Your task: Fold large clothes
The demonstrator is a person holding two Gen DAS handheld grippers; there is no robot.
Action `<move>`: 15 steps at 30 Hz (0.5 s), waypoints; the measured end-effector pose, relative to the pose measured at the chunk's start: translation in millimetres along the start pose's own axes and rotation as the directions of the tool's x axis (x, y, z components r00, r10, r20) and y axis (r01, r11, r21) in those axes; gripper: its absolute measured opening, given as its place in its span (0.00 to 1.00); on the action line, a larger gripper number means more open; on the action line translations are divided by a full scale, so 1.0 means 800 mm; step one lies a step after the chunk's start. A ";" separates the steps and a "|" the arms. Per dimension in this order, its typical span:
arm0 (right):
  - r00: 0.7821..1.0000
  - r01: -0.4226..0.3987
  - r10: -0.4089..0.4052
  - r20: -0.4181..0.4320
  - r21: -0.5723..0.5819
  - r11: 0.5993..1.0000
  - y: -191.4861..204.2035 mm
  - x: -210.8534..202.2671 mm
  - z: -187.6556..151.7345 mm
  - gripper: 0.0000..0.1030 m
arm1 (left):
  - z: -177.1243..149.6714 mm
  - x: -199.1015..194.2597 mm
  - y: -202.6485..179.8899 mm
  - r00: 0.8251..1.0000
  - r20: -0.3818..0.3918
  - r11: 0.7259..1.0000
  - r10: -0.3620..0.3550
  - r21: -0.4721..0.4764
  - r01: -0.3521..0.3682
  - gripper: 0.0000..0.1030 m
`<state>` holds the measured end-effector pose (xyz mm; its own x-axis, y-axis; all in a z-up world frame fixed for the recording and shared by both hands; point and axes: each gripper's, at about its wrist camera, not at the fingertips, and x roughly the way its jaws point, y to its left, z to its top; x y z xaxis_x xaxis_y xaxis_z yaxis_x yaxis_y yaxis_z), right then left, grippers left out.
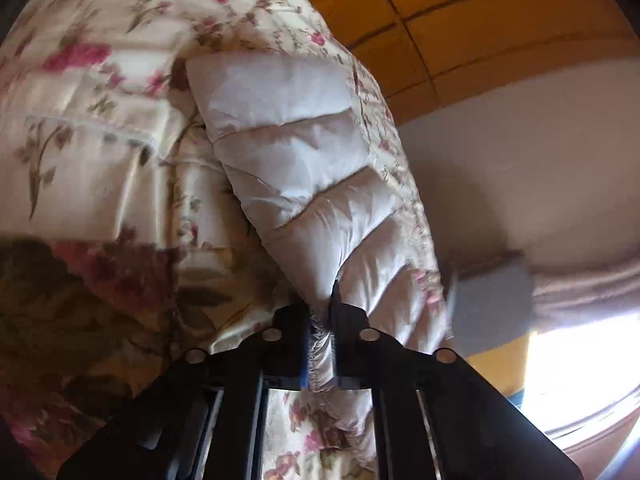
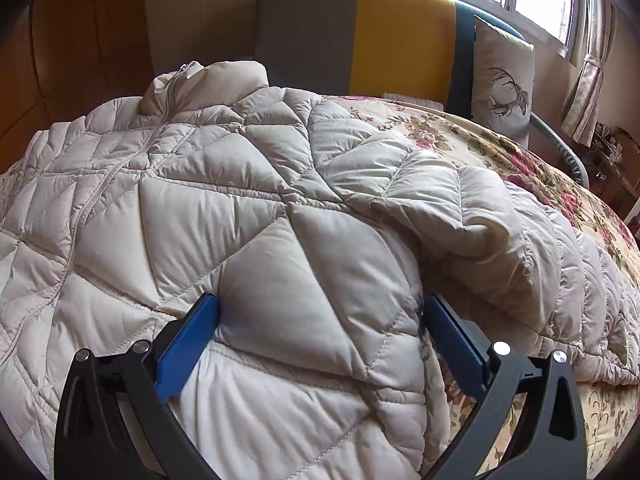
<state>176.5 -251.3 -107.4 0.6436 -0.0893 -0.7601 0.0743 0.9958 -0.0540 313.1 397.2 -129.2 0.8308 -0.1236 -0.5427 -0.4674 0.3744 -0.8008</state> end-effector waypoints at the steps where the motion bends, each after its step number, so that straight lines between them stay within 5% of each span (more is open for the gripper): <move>1: 1.000 0.000 0.000 0.000 0.000 1.000 0.000 0.000 0.000 0.98 | 0.002 -0.008 -0.001 1.000 0.025 1.000 -0.016 0.005 0.016 0.04; 5: 1.000 -0.003 0.003 -0.001 0.002 1.000 0.000 0.001 0.000 0.98 | 0.015 -0.075 0.000 0.981 0.149 0.992 -0.123 0.012 0.123 0.03; 10: 1.000 -0.009 0.009 -0.008 0.005 1.000 -0.003 0.003 0.001 0.98 | 0.010 -0.069 0.025 0.997 0.072 0.999 -0.008 -0.040 0.011 0.03; 15: 1.000 -0.010 0.010 -0.008 0.006 1.000 -0.004 0.003 0.002 0.98 | -0.004 -0.076 -0.001 0.991 0.131 0.996 0.035 -0.080 -0.025 0.03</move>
<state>178.7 -254.6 -108.2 0.6383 -0.0793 -0.7657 0.0724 0.9965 -0.0429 261.6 401.3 -96.5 0.8462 0.0113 -0.5327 -0.5106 0.3028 -0.8047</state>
